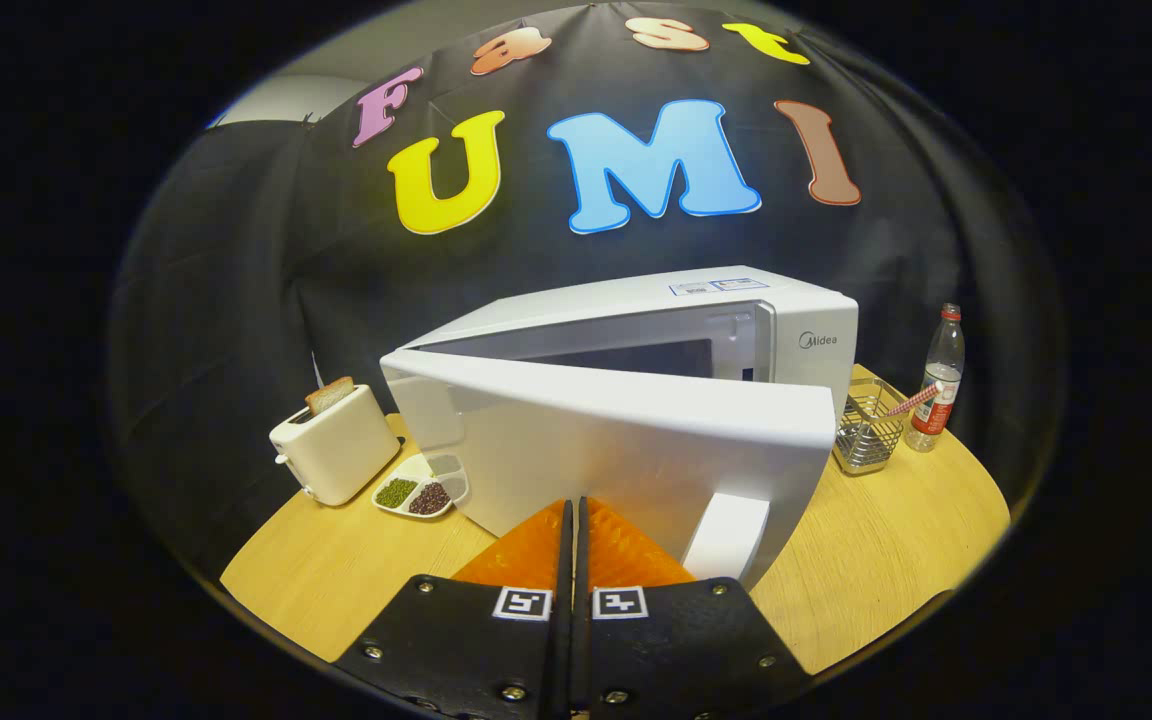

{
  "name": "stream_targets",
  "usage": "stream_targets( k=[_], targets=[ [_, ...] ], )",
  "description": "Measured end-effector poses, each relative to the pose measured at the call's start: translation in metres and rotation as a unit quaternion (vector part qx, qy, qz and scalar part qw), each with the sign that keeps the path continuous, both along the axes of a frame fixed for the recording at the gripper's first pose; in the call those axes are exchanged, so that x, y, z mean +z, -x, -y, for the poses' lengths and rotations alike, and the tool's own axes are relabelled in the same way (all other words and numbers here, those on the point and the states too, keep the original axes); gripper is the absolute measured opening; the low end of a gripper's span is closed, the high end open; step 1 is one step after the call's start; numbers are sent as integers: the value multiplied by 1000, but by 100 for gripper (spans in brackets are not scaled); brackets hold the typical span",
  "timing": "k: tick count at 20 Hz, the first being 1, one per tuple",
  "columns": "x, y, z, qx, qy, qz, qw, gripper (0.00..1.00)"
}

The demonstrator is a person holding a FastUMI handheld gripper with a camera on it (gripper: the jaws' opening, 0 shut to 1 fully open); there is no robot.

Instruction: Open the microwave, put the food inside, and close the microwave door.

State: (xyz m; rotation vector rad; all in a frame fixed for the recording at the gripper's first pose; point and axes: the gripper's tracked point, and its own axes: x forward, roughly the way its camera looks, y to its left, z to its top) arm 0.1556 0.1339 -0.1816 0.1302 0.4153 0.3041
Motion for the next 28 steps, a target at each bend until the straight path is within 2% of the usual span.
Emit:
stream_targets(
  k=[14, 18, 23, 26, 28],
  targets=[
    [-10, -70, 19, -15, 14, 8, 1000, 1],
    [-11, -87, 26, -30, 16, 11, 999, 1],
    [-11, -90, 28, -36, 40, 30, 998, 1],
    [-8, -94, 28, -52, 21, 21, 998, 1],
    [-9, -97, 27, -51, 30, 29, 998, 3]
  ],
)
